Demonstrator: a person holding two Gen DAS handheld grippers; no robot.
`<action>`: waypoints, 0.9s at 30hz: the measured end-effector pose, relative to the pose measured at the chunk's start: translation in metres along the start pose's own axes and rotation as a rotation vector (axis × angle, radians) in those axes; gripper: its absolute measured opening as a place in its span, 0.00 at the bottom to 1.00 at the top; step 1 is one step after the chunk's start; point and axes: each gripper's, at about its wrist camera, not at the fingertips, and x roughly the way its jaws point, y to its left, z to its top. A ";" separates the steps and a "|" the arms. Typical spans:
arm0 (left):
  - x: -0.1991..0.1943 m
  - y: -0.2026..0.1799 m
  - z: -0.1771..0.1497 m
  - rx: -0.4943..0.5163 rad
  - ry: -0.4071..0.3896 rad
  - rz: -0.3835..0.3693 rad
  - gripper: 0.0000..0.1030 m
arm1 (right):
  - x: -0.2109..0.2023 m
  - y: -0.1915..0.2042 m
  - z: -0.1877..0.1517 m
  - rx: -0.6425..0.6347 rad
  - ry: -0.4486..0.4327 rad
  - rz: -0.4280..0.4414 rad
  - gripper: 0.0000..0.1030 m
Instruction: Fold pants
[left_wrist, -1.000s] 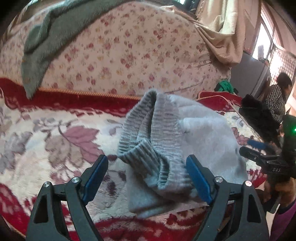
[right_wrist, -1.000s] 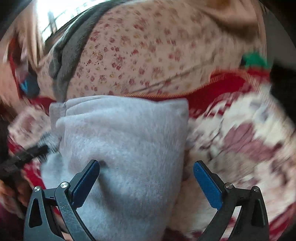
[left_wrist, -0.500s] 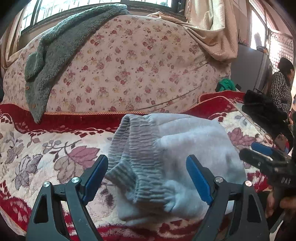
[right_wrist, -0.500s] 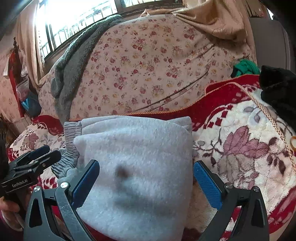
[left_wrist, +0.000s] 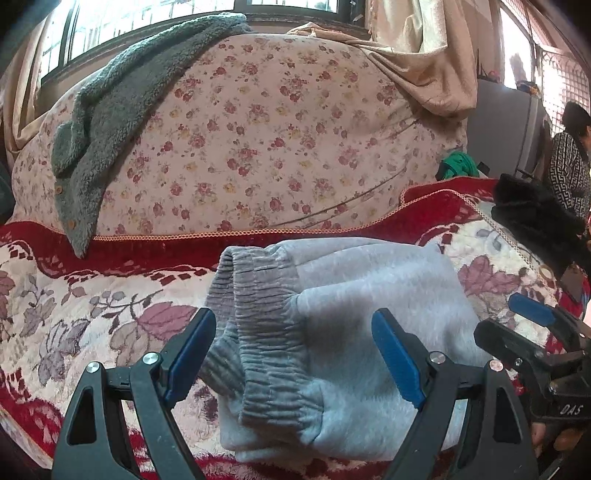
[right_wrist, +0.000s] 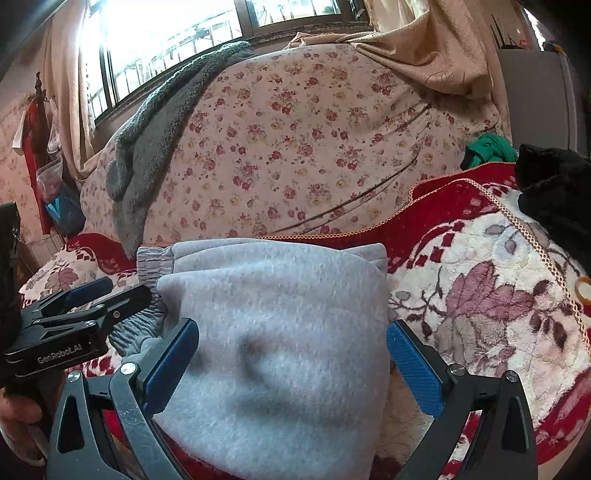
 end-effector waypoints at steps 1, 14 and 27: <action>0.001 -0.002 0.001 0.007 -0.001 0.004 0.83 | 0.000 -0.001 0.000 0.006 0.001 0.004 1.00; 0.004 -0.016 0.007 0.032 -0.009 0.025 0.83 | 0.002 -0.011 -0.002 0.061 0.010 0.011 1.00; 0.005 -0.015 0.007 0.032 -0.004 0.022 0.83 | 0.005 -0.011 -0.001 0.072 0.011 0.025 1.00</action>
